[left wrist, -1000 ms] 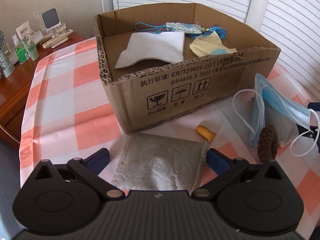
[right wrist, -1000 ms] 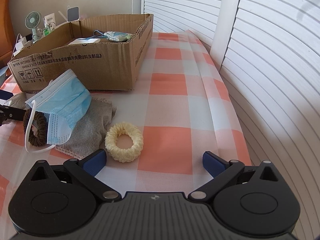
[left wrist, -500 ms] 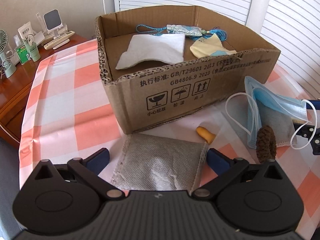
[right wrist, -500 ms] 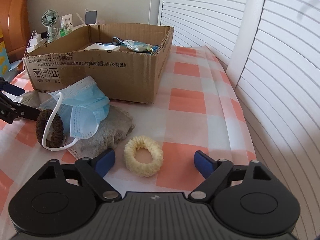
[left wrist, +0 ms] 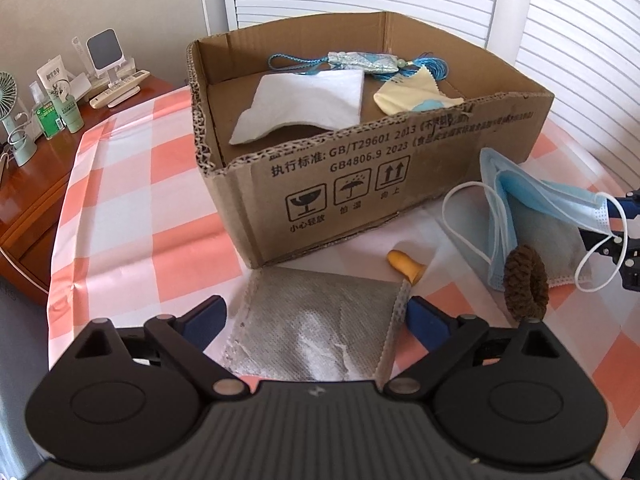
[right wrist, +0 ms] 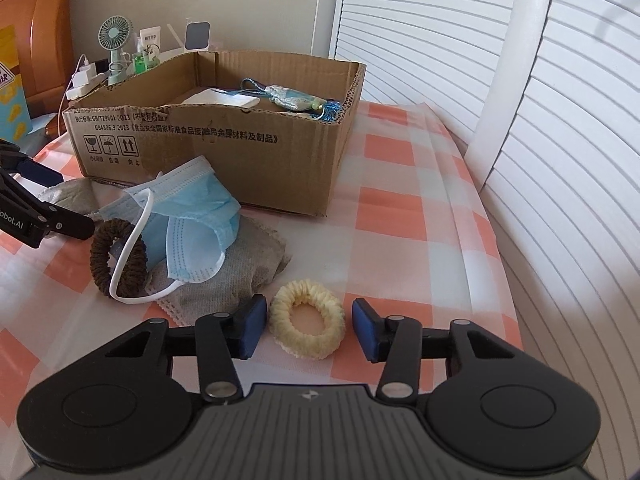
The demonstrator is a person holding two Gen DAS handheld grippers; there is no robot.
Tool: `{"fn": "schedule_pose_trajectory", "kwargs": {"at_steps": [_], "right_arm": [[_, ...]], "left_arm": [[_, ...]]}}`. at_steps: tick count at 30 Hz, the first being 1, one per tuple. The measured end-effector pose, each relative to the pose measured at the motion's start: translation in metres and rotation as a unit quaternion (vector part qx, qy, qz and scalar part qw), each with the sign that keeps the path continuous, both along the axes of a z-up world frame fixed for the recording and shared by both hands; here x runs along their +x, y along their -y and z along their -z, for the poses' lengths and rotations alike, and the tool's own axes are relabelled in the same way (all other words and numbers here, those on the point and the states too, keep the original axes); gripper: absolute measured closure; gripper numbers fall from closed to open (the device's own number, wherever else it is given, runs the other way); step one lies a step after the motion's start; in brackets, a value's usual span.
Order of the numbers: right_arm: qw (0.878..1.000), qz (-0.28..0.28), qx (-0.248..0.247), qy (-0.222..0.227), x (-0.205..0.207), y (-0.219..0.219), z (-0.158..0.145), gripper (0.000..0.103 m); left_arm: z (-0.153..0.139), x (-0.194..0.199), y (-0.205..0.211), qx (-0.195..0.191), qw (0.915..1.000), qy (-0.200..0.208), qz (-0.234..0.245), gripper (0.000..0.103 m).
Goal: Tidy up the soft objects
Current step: 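Close the right gripper on the cream scrunchie while the left gripper grasps the grey pouch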
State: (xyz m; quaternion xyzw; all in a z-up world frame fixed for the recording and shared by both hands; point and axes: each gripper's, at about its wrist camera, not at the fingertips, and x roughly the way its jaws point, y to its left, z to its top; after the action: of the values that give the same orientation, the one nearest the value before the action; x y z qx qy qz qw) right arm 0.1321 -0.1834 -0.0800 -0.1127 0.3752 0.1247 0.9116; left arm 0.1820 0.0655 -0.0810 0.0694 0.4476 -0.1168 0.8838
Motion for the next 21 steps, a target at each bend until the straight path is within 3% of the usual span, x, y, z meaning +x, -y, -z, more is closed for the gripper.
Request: {"fn": "schedule_pose_trajectory", "kwargs": {"at_steps": [11, 21], "right_arm": [[1.000, 0.002, -0.001, -0.002, -0.003, 0.001, -0.003, 0.066], [1.000, -0.006, 0.001, 0.006, -0.012, 0.008, -0.017, 0.067]], "left_arm": [[-0.007, -0.005, 0.001, -0.003, 0.9999, 0.001, 0.013, 0.038], [-0.021, -0.017, -0.004, 0.000, 0.9998, 0.001, 0.018, 0.051]]}}
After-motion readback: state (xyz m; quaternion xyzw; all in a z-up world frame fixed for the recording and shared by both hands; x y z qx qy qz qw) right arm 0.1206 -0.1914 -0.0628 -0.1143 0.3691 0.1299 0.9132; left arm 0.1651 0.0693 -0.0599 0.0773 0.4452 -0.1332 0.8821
